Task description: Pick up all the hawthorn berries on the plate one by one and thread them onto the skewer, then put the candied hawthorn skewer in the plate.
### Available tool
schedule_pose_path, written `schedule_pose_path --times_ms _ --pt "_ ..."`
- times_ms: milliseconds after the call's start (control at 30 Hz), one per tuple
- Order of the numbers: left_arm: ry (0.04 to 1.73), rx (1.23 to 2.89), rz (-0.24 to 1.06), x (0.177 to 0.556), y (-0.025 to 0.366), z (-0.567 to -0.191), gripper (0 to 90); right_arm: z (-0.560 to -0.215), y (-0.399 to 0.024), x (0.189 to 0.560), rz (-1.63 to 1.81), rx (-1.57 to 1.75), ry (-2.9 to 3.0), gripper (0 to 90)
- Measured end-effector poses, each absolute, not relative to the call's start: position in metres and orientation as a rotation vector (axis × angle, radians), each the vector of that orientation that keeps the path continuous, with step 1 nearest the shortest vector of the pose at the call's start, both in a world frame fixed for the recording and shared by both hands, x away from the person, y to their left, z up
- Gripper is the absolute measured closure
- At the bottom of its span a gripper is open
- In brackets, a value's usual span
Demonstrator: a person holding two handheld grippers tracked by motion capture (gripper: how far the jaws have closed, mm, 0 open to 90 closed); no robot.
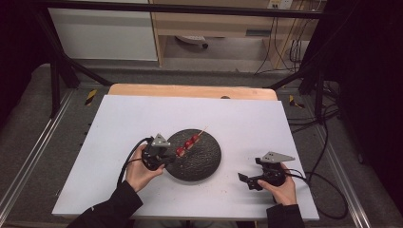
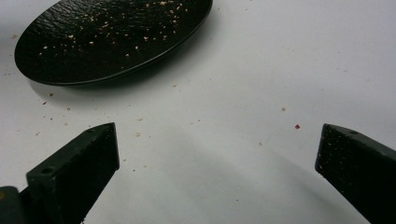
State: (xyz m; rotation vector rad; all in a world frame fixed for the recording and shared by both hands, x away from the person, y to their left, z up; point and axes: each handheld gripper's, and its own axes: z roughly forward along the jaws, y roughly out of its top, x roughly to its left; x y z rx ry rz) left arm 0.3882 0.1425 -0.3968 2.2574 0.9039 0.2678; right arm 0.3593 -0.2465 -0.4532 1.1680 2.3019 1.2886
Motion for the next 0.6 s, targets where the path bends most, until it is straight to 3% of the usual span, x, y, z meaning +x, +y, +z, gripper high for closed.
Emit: schedule_pose_path --times_ms 600 --pt "0.924 2.376 0.275 0.396 0.121 -0.412 88.4 -0.454 -0.246 0.359 1.289 1.155 2.308 0.4"
